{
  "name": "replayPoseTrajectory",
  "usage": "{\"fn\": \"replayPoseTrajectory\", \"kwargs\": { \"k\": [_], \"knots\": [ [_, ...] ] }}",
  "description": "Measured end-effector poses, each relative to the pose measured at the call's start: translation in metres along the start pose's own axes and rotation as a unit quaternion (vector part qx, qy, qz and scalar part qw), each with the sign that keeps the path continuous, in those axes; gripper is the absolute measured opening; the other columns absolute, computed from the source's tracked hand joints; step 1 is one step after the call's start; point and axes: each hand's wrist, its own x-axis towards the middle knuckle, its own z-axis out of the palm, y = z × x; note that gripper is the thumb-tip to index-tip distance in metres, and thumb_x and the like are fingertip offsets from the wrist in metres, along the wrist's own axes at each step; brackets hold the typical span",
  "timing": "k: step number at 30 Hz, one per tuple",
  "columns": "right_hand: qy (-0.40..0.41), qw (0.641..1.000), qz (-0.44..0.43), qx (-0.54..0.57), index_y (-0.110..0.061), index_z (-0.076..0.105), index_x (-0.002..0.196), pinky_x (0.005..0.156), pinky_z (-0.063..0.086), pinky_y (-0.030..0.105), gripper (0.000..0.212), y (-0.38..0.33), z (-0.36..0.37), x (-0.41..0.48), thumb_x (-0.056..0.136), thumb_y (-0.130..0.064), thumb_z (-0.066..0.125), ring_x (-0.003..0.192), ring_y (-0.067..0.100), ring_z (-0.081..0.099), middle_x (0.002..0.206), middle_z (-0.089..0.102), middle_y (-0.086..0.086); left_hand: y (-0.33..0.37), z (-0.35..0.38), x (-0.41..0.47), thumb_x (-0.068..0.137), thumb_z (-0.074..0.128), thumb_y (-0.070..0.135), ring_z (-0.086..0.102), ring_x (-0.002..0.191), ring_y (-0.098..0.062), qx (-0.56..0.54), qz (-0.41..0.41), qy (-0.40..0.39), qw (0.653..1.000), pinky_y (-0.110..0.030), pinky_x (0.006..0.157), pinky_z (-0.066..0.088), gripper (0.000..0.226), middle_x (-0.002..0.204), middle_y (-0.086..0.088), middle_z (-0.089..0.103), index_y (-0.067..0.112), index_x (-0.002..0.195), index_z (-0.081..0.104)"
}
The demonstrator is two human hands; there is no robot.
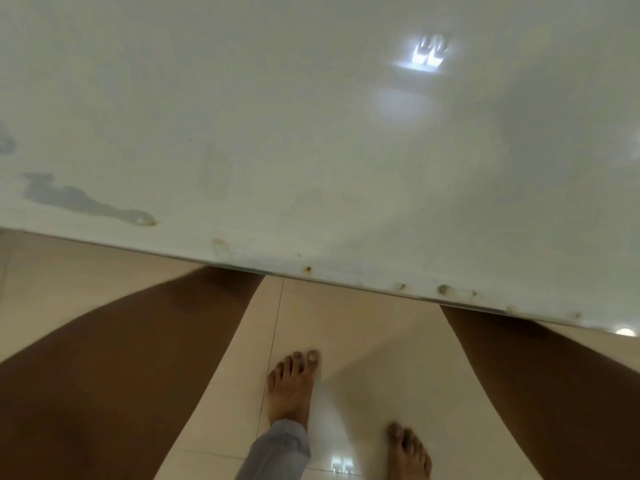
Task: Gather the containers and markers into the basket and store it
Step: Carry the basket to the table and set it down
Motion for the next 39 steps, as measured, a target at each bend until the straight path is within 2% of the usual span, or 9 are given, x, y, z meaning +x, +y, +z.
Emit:
{"fn": "replayPoseTrajectory", "kwargs": {
  "k": [4,8,11,13,16,21,25,29,39],
  "knots": [
    [0.043,0.998,0.046,-0.023,-0.004,0.079,0.068,0.043,0.053,0.035,0.07,0.031,-0.007,0.006,0.104,-0.02,0.021,0.042,0.029,0.066,0.06,0.07,0.021,-0.007,0.009,0.004,0.105,0.025,0.018,0.03,0.14,-0.025,0.001,0.009,0.031,0.999,-0.04,0.112,0.029,0.05,0.155,-0.006,0.027,0.029,0.152,0.014],
    [-0.034,0.989,0.114,-0.091,-0.012,0.051,0.108,0.054,0.057,0.046,0.033,0.018,-0.025,0.001,0.08,-0.02,0.035,0.06,0.036,0.072,0.078,0.073,0.027,0.005,0.014,-0.007,0.104,0.023,0.017,0.032,0.138,-0.025,0.014,-0.032,0.103,0.994,-0.04,0.11,0.031,0.05,0.154,-0.006,0.028,0.028,0.152,0.014],
    [-0.037,0.977,0.069,-0.196,-0.018,0.04,0.142,0.103,0.043,0.042,0.049,0.009,-0.04,0.003,0.095,-0.023,0.028,0.125,0.031,0.057,0.141,0.05,0.026,0.017,0.015,-0.017,0.103,0.027,0.015,0.034,0.137,-0.026,0.088,-0.039,0.11,0.989,-0.04,0.11,0.032,0.053,0.153,-0.007,0.029,0.025,0.153,0.013],
    [-0.056,0.98,0.033,-0.188,-0.017,0.029,0.152,0.116,0.026,0.038,0.053,-0.035,-0.069,0.029,0.099,-0.021,0.029,0.143,0.027,0.035,0.158,0.029,0.018,0.024,0.015,-0.035,0.103,0.027,0.014,0.034,0.137,-0.026,0.132,-0.041,0.109,0.984,-0.04,0.11,0.032,0.053,0.154,-0.008,0.029,0.023,0.153,0.013],
    [-0.025,0.997,0.052,0.056,-0.011,0.066,0.118,0.082,0.059,0.037,0.046,-0.13,-0.125,0.059,0.073,-0.003,0.068,0.092,0.021,0.07,0.111,0.071,0.015,0.024,0.007,-0.056,0.102,0.03,0.016,0.035,0.136,-0.025,0.162,-0.004,0.164,0.973,-0.039,0.11,0.033,0.053,0.152,-0.006,0.031,0.024,0.152,0.015],
    [-0.054,0.988,0.046,0.134,-0.012,0.071,0.106,0.04,0.043,0.01,0.034,-0.126,-0.148,-0.015,0.076,0.006,0.07,0.046,-0.004,0.062,0.089,0.072,0.005,0.009,-0.069,-0.096,0.091,0.048,0.016,0.06,0.108,-0.033,-0.041,-0.171,0.155,0.972,-0.039,0.089,0.052,0.04,0.122,-0.011,0.061,0.014,0.131,0.045],
    [-0.072,0.988,0.05,0.125,-0.007,0.07,0.105,0.042,0.049,0.014,0.028,-0.089,-0.146,-0.073,0.083,0.007,0.06,0.048,-0.004,0.065,0.09,0.071,0.008,0.02,-0.058,-0.186,0.082,0.055,0.006,0.063,0.092,-0.038,-0.126,-0.2,0.192,0.952,-0.035,0.072,0.053,0.032,0.106,-0.016,0.066,0.008,0.114,0.054],
    [-0.104,0.993,0.038,0.04,-0.005,0.068,0.102,0.075,0.059,0.041,0.026,-0.056,-0.153,-0.135,0.086,-0.002,0.048,0.087,0.031,0.069,0.098,0.072,0.013,0.025,-0.02,-0.264,0.083,0.055,0.007,0.062,0.087,-0.034,-0.165,-0.226,0.179,0.943,-0.038,0.072,0.057,0.028,0.103,-0.015,0.064,0.007,0.111,0.054],
    [-0.138,0.989,-0.054,-0.006,-0.002,0.064,0.097,0.074,0.057,0.046,0.023,-0.081,-0.228,-0.283,0.085,-0.003,0.044,0.081,0.031,0.063,0.095,0.069,0.016,0.068,-0.005,-0.463,0.085,0.05,0.003,0.06,0.082,-0.032,-0.251,-0.256,0.247,0.9,-0.036,0.067,0.054,0.021,0.097,-0.014,0.064,0.005,0.105,0.055]
  ]
}}
